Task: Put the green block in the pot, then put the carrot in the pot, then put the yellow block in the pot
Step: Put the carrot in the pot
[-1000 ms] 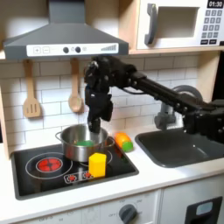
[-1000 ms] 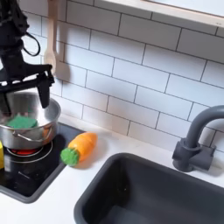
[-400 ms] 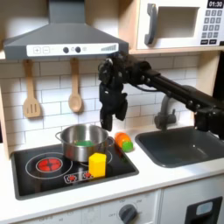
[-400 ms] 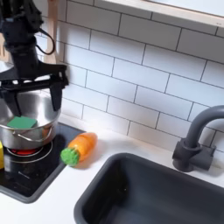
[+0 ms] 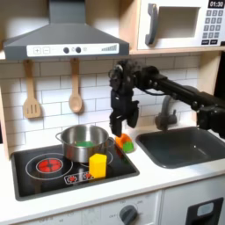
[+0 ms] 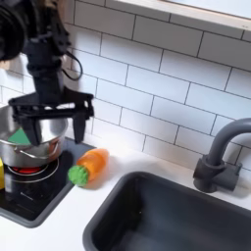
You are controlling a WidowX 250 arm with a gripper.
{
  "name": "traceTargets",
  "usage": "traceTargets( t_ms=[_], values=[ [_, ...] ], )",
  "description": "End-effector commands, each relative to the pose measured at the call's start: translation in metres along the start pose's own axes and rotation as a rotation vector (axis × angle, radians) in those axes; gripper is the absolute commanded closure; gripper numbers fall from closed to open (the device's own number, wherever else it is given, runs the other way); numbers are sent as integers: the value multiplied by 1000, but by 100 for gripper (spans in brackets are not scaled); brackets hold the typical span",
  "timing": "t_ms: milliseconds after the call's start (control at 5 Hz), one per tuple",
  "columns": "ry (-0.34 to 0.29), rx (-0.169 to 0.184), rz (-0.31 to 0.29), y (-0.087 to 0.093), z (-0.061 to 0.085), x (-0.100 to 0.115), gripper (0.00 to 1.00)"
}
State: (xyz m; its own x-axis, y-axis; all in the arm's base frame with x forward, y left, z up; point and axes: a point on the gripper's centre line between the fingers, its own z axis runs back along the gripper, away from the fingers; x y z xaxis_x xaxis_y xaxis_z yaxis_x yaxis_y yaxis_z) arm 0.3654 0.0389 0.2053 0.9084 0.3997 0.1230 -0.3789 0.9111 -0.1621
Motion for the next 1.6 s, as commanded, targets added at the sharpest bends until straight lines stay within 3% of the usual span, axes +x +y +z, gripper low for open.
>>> traceTargets(
  t_ms=[0, 200, 400, 600, 800, 1000, 1400],
  values=[
    [40, -16, -94, -2, -24, -21, 0],
    [38, -36, -104, 5, -22, -20, 0],
    [49, -59, -186, 0, -22, -18, 0],
    [57, -33, -242, 7, -15, -18, 0],
    [62, -40, -241, 6, -16, -16, 0],
    [83, -48, -201, 4, -12, -22, 0],
    [82, -39, -202, 6, -14, -20, 0]
  ],
)
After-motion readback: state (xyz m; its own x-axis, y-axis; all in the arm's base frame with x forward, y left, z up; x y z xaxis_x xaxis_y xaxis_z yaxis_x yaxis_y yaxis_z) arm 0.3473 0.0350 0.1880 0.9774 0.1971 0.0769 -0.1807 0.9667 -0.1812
